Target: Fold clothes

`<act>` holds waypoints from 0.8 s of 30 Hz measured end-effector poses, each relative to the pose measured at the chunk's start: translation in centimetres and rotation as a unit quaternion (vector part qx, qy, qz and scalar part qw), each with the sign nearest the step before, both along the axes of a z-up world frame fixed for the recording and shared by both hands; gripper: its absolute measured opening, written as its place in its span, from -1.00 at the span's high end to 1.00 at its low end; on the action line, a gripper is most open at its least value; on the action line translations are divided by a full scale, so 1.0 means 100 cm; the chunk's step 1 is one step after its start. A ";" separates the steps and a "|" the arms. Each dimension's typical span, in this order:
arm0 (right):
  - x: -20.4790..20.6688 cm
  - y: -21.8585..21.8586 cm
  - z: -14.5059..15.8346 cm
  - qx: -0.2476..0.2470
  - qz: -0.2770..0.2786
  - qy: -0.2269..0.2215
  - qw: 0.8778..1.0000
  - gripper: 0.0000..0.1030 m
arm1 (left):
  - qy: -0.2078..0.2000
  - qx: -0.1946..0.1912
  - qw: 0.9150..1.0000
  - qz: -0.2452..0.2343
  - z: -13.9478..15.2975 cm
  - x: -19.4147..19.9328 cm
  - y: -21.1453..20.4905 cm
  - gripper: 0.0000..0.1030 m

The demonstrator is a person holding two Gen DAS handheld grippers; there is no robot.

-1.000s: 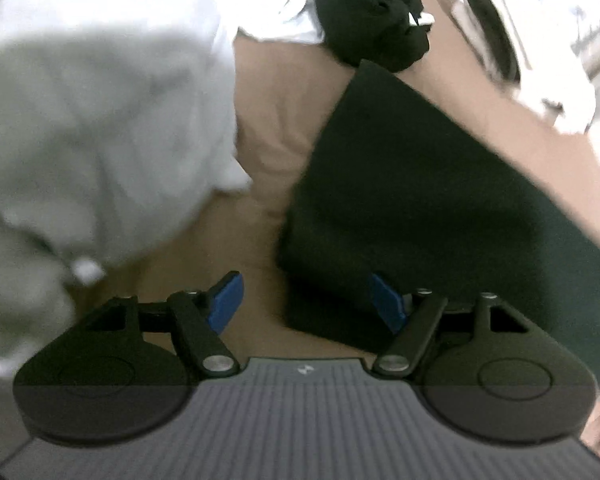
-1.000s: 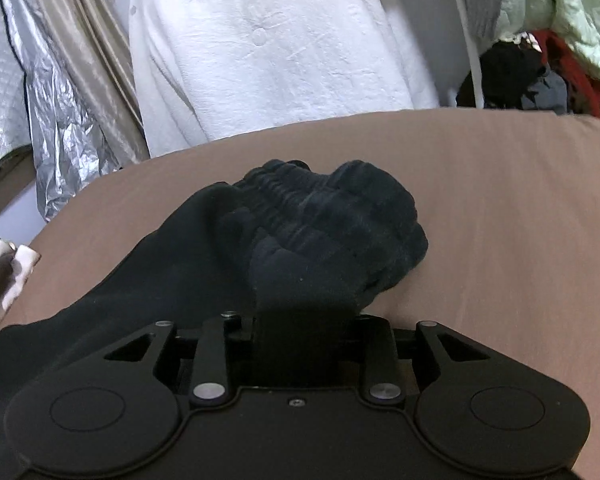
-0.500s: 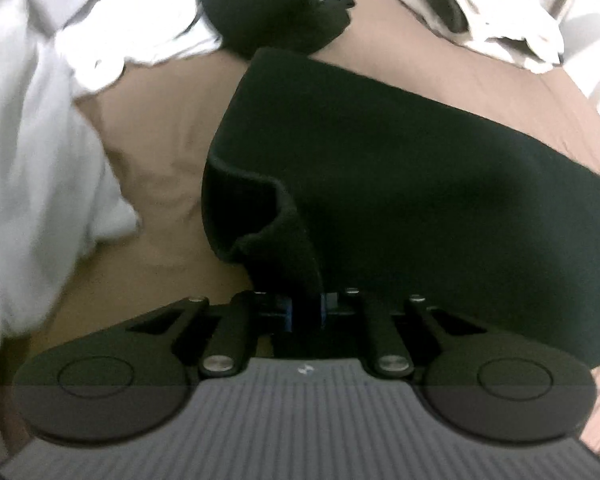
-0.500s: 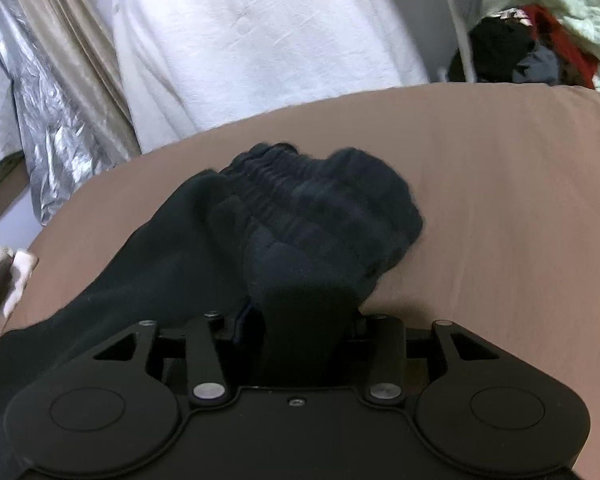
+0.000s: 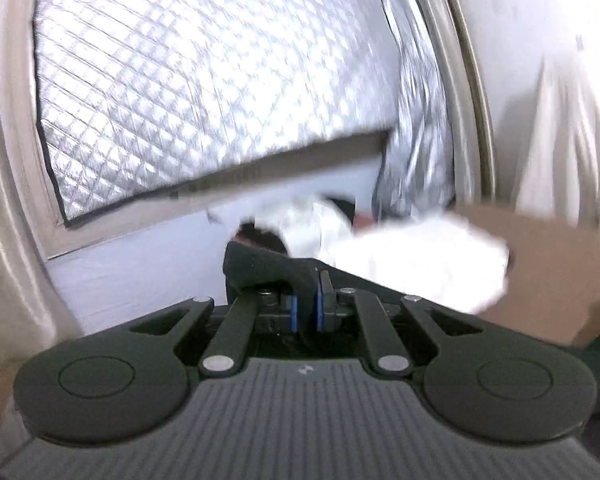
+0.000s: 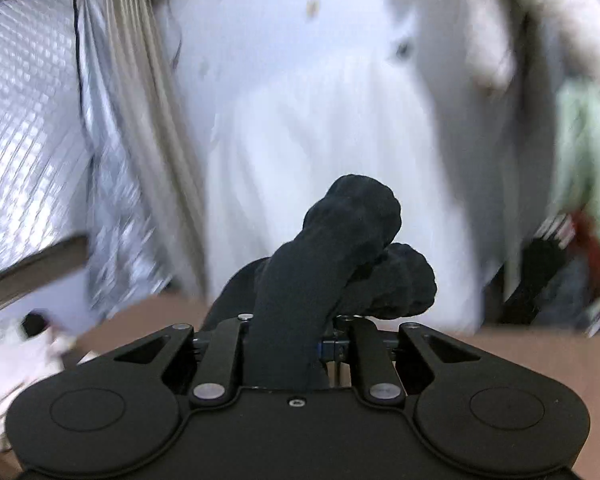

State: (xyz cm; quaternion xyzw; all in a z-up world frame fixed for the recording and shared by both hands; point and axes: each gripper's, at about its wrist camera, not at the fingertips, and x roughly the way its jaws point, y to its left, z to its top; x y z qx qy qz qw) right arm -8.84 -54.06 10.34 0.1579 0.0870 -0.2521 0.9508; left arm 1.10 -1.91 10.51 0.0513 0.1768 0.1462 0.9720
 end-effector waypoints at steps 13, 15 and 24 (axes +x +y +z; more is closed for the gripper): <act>-0.066 -0.074 -0.154 0.169 -0.095 0.271 0.943 0.32 | 0.254 -0.131 0.957 -0.043 -0.245 0.067 0.021 0.71; -0.072 -0.077 -0.137 0.187 -0.101 0.261 0.942 0.32 | 0.242 -0.159 0.956 -0.038 -0.248 0.065 0.026 0.65; -0.091 -0.052 -0.118 0.216 -0.170 0.282 0.919 0.08 | 0.217 -0.223 0.950 -0.013 -0.257 0.060 0.029 -0.10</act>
